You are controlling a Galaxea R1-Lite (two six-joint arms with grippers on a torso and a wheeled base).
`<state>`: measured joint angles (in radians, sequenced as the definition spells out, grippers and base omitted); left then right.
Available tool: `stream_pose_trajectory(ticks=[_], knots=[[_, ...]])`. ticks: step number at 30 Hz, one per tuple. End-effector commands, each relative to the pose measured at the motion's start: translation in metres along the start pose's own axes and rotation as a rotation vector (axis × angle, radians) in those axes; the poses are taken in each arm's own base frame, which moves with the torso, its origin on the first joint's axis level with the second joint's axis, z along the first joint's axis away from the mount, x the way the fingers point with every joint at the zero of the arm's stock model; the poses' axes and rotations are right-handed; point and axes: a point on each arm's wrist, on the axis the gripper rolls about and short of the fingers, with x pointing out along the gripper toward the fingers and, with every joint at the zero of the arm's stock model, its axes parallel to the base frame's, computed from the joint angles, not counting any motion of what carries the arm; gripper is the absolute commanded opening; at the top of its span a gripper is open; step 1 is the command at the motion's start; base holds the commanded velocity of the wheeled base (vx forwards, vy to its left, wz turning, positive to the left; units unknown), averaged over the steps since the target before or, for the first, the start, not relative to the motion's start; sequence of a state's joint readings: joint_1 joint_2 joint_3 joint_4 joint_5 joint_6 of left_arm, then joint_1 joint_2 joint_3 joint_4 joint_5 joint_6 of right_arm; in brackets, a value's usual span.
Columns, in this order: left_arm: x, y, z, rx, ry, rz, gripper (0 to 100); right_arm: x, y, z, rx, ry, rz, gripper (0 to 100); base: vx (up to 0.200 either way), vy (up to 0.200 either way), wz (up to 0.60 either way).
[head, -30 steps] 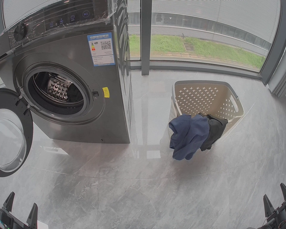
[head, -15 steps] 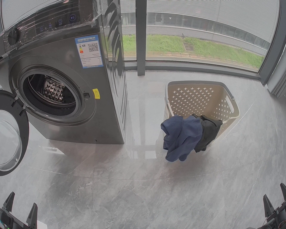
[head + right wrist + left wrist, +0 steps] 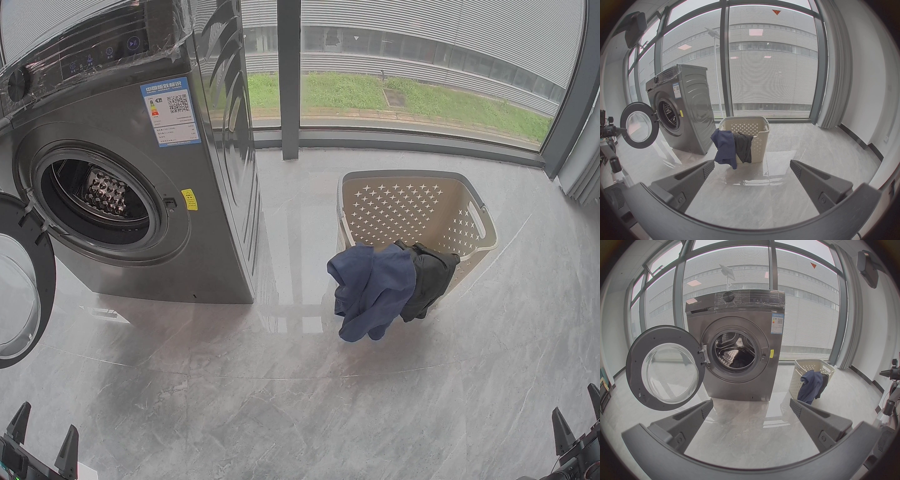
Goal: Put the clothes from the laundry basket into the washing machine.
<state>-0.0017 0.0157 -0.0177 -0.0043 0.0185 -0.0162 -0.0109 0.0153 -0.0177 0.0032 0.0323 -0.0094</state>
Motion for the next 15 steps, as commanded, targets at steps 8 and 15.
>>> stream_pose_trajectory(ticks=[8, 15], knots=[[0.0003, 0.0001, -0.0052, -0.004, 0.005, 0.0, 100, 0.0006, 0.0, -0.0046, -0.001, 0.008, 0.0, 100, 0.0, -0.025, 0.0], [0.0003, 0.0, -0.0052, -0.007, 0.005, -0.001, 100, 0.0006, 0.0, -0.0046, -0.001, 0.008, 0.0, 100, 0.143, 0.0, 0.0]])
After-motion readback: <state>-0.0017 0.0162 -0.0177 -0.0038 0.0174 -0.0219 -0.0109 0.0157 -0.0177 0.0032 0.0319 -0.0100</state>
